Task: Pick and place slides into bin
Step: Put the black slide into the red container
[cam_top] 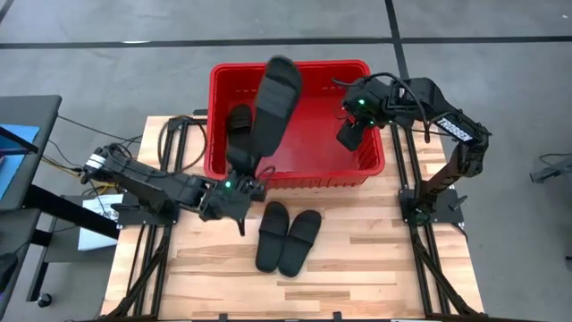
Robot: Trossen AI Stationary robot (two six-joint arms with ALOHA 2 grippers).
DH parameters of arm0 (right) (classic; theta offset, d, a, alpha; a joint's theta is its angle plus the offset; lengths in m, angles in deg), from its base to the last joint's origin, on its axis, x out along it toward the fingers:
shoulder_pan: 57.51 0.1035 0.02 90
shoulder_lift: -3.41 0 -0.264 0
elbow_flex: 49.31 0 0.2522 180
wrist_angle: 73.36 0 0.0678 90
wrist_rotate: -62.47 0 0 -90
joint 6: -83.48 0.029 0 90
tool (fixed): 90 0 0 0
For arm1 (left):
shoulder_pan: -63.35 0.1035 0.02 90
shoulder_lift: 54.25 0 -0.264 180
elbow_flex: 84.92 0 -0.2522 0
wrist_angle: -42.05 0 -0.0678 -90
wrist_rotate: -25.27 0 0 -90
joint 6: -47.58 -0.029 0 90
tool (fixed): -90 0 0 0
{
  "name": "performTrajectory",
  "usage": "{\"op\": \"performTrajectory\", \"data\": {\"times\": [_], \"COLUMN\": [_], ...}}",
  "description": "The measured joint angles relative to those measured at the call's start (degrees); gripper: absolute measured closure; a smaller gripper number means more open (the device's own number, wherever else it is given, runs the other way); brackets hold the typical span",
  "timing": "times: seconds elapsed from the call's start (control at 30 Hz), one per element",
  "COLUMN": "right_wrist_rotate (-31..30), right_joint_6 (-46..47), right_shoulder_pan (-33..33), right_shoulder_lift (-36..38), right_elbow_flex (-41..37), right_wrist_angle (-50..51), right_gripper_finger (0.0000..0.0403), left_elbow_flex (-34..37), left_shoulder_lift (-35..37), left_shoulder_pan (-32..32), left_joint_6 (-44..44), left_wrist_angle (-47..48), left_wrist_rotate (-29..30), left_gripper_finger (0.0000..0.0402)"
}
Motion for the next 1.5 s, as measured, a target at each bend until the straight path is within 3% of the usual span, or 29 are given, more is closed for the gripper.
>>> {"op": "performTrajectory", "data": {"times": [0.3, 0.57, 0.8, 1.1, 1.5], "right_wrist_rotate": [0.15, 0.08, 0.06, 0.06, -0.66], "right_joint_6": [-3.81, -2.22, -0.95, -0.95, -1.28], "right_shoulder_pan": [0.39, 2.75, 5.71, 8.74, 8.63], "right_shoulder_lift": [1.42, 4.90, 7.81, 10.32, 13.42], "right_elbow_flex": [0.11, 0.09, 0.09, 0.06, 0.04], "right_wrist_angle": [1.87, 1.58, -0.81, -3.36, -4.92], "right_gripper_finger": [0.0184, 0.0184, 0.0184, 0.0184, 0.0184], "left_elbow_flex": [-6.80, -8.40, -8.40, -8.53, -8.44], "left_shoulder_lift": [0.00, -0.02, -0.04, -2.35, -12.89], "left_shoulder_pan": [6.34, 13.88, 19.70, 25.67, 31.02], "left_joint_6": [6.63, 20.58, 30.43, 33.47, 31.84], "left_wrist_angle": [4.01, 15.11, 18.79, 19.15, 17.17], "left_wrist_rotate": [-5.95, -15.69, -26.64, -34.56, -41.98], "left_gripper_finger": [0.0401, 0.0401, 0.0401, 0.0401, 0.0401]}}
